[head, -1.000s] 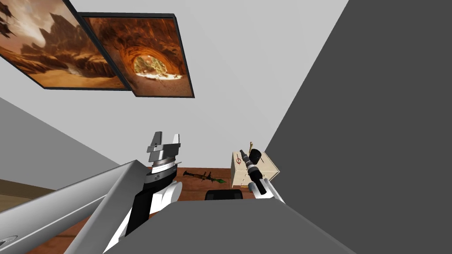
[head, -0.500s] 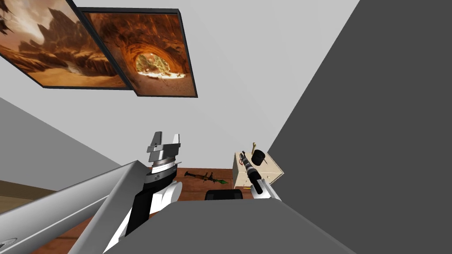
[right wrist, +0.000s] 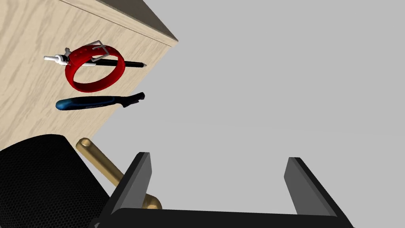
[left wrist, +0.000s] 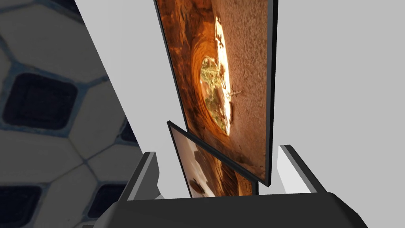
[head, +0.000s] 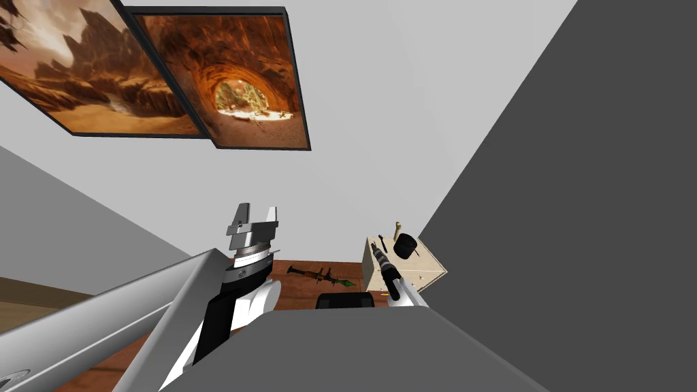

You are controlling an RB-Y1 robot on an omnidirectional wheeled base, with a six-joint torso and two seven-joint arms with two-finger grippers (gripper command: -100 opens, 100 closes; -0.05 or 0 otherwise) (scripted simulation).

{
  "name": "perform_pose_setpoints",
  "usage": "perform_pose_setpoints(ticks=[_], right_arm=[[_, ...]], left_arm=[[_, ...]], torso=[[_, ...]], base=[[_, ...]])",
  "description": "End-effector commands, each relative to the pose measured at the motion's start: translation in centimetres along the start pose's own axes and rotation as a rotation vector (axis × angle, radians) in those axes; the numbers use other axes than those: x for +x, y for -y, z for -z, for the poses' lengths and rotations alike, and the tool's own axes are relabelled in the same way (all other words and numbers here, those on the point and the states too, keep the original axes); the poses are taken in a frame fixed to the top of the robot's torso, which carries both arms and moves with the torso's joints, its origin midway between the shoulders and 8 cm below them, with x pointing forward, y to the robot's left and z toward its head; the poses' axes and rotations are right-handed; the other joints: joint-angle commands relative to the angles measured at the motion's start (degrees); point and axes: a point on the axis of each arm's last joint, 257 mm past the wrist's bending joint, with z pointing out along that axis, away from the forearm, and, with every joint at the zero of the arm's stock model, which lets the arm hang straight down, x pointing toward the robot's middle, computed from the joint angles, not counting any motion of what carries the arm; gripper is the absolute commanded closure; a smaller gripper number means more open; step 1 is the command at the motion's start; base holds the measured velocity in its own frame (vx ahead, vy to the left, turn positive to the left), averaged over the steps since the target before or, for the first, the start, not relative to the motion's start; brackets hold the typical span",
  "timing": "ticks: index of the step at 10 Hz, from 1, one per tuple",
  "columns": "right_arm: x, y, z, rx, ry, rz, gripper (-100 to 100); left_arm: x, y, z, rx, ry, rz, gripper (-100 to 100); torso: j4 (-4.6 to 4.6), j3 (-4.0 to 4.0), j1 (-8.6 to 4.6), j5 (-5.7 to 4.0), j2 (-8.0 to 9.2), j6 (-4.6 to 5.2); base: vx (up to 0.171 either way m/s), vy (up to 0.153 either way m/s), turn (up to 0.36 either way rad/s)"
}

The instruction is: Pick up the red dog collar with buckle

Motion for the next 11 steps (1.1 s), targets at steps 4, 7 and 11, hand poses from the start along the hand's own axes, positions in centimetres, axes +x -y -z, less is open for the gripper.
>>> perform_pose_setpoints(ticks=[4,7,11], right_arm=[[2.4,6.0,0.4,0.164,-0.023,0.104,-100],[2.8,8.7,0.8,0.243,-0.022,0.15,-100],[2.8,8.7,0.8,0.243,-0.022,0.15,-100]], left_arm=[[0.0,0.0,0.0,0.0,0.0,0.0,0],[0.0,0.0,0.0,0.0,0.0,0.0,0],[0.0,0.0,0.0,0.0,0.0,0.0,0]], torso=[[0.03,0.1,-0.16,-0.03,0.18,0.02],[0.03,0.1,-0.23,-0.04,0.19,0.03],[0.04,0.1,-0.12,-0.02,0.18,-0.01]], base=[[0.022,0.051,-0.038],[0.012,0.027,-0.03],[0.024,0.044,0.079]])
